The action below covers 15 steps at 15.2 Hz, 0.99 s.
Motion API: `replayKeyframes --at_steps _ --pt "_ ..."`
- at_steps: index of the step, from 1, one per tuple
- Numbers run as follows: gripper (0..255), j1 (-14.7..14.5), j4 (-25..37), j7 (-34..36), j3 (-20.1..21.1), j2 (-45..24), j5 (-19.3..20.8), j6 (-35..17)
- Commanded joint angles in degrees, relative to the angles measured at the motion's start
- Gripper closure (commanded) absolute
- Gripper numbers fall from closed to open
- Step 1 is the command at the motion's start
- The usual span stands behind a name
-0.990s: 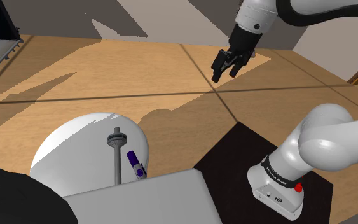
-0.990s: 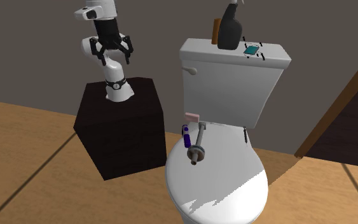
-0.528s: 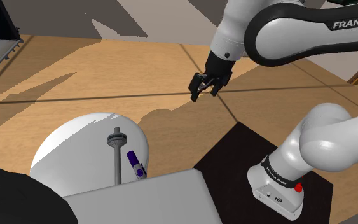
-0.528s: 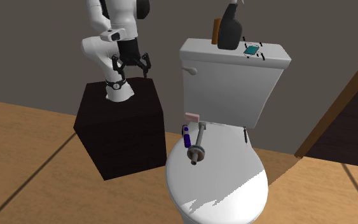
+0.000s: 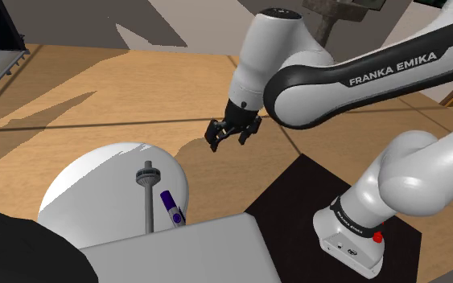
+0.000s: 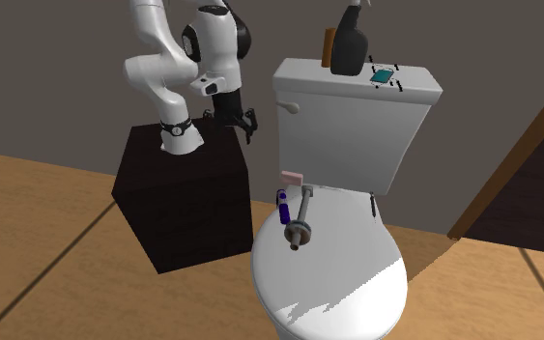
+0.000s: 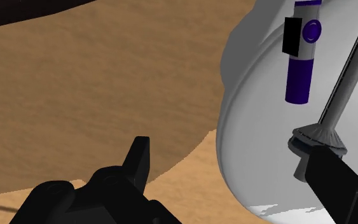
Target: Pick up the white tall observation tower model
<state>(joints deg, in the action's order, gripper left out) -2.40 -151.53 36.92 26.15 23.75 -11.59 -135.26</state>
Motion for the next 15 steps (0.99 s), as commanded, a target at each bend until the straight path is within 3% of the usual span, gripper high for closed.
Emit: replayKeyframes --at_steps 1,5,9,12,15 --pt "0 0.61 0.69 4.23 3.04 -4.26 0.89 -4.02" --pt "0 3.84 4.08 14.43 8.82 -14.68 7.66 -10.99" --pt "0 6.06 9.20 29.59 11.97 -26.66 22.20 -15.61" --pt "0 2.86 14.39 41.20 9.21 -35.56 34.01 -16.79" --pt "0 -2.42 20.27 49.64 4.75 -43.30 41.92 -17.07"
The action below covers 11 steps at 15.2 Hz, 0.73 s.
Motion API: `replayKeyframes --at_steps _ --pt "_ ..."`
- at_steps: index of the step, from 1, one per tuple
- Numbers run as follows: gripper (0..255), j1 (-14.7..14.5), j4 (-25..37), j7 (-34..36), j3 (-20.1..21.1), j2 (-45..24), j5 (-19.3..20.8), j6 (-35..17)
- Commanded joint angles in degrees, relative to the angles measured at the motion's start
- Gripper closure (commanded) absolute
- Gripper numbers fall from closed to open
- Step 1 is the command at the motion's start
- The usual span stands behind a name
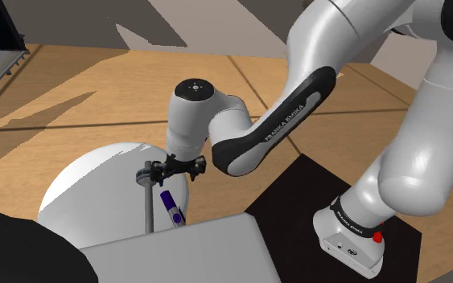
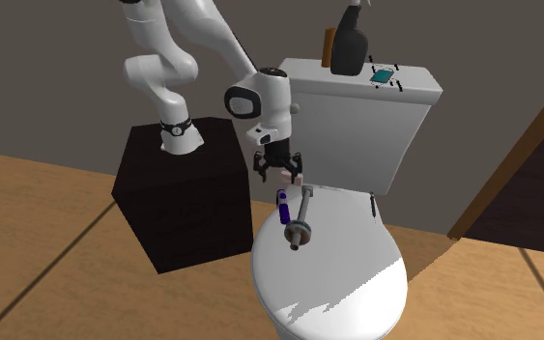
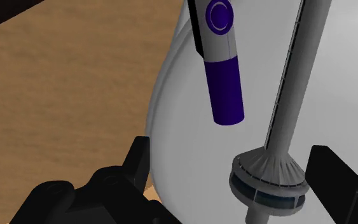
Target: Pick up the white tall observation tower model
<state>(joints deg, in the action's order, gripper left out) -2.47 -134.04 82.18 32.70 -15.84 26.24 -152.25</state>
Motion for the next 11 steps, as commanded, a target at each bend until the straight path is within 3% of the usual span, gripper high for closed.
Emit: replayKeyframes --at_steps 1,7,11 --pt "0 -4.23 4.83 6.52 -3.34 -6.07 5.88 -0.11" --pt "0 -13.30 18.35 15.22 -10.10 -19.50 11.99 0.50" --pt "0 -15.17 20.82 16.92 -11.98 -22.98 13.58 -0.60"
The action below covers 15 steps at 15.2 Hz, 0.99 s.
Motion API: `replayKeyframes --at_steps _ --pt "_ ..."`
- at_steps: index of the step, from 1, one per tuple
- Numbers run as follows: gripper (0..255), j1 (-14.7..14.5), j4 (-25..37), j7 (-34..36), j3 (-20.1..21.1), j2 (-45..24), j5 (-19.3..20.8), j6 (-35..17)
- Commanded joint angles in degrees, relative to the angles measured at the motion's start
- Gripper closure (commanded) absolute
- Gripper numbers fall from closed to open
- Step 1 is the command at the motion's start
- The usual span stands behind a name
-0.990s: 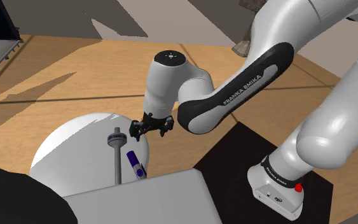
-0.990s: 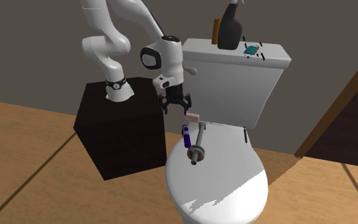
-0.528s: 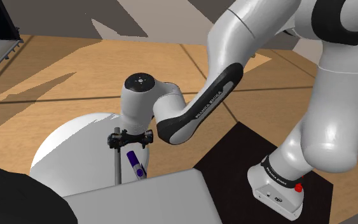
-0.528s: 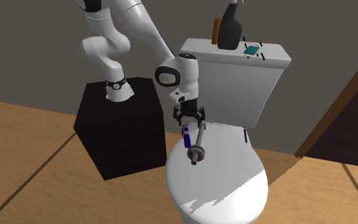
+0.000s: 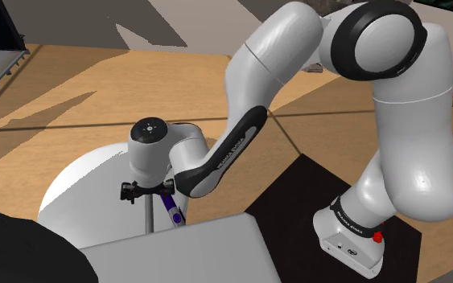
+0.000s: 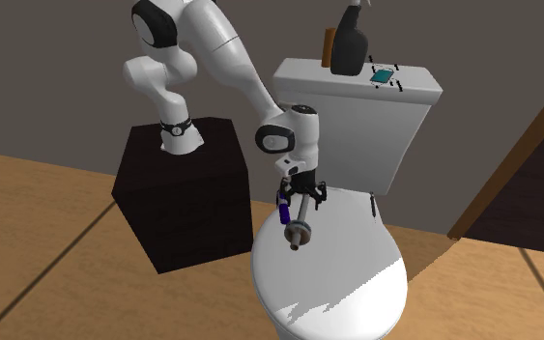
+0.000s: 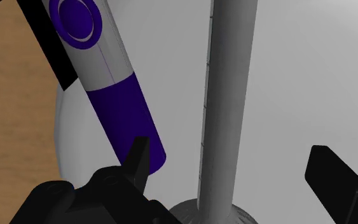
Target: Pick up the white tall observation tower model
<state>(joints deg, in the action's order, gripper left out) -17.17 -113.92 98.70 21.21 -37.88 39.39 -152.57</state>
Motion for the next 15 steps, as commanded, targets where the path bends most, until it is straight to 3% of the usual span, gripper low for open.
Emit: replayKeyframes --at_steps 1,6,7,15 --pt "0 -0.79 0.97 0.75 -0.91 -1.60 0.84 -0.69" --pt "0 -1.94 2.04 1.93 -2.42 -3.98 2.22 -2.12" --pt "255 -1.89 2.11 1.84 -2.39 -3.99 2.18 -2.07" --pt "255 -1.81 2.07 1.76 -2.39 -3.98 2.18 -2.10"
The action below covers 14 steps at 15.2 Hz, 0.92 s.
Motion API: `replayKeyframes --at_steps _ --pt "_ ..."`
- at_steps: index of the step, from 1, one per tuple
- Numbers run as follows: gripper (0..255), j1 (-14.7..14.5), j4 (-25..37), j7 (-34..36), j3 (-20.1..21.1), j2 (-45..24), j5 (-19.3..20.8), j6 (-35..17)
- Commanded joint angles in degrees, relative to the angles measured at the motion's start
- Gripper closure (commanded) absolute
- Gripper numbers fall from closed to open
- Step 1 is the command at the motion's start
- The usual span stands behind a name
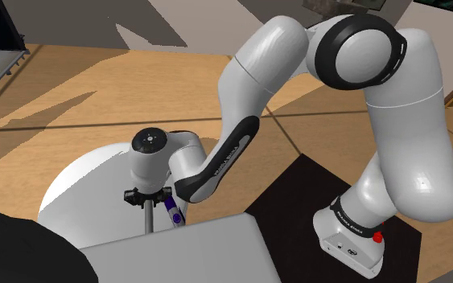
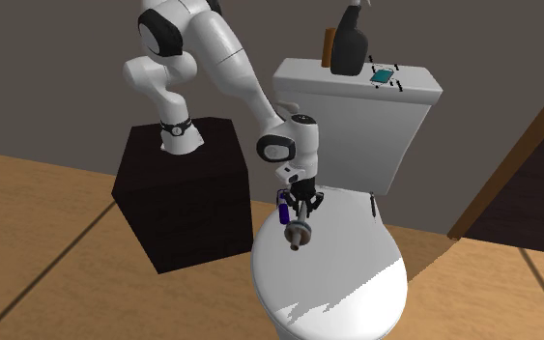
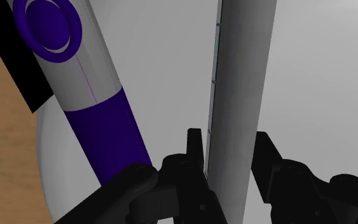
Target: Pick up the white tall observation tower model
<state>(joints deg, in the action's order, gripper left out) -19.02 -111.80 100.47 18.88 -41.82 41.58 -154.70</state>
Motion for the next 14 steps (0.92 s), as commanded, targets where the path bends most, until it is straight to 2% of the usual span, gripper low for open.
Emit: replayKeyframes --at_steps 1,14 --pt "255 -0.09 -0.07 0.16 -0.09 -0.04 0.05 0.01" --pt "255 4.13 -3.24 -4.45 5.46 8.38 -5.54 5.47"
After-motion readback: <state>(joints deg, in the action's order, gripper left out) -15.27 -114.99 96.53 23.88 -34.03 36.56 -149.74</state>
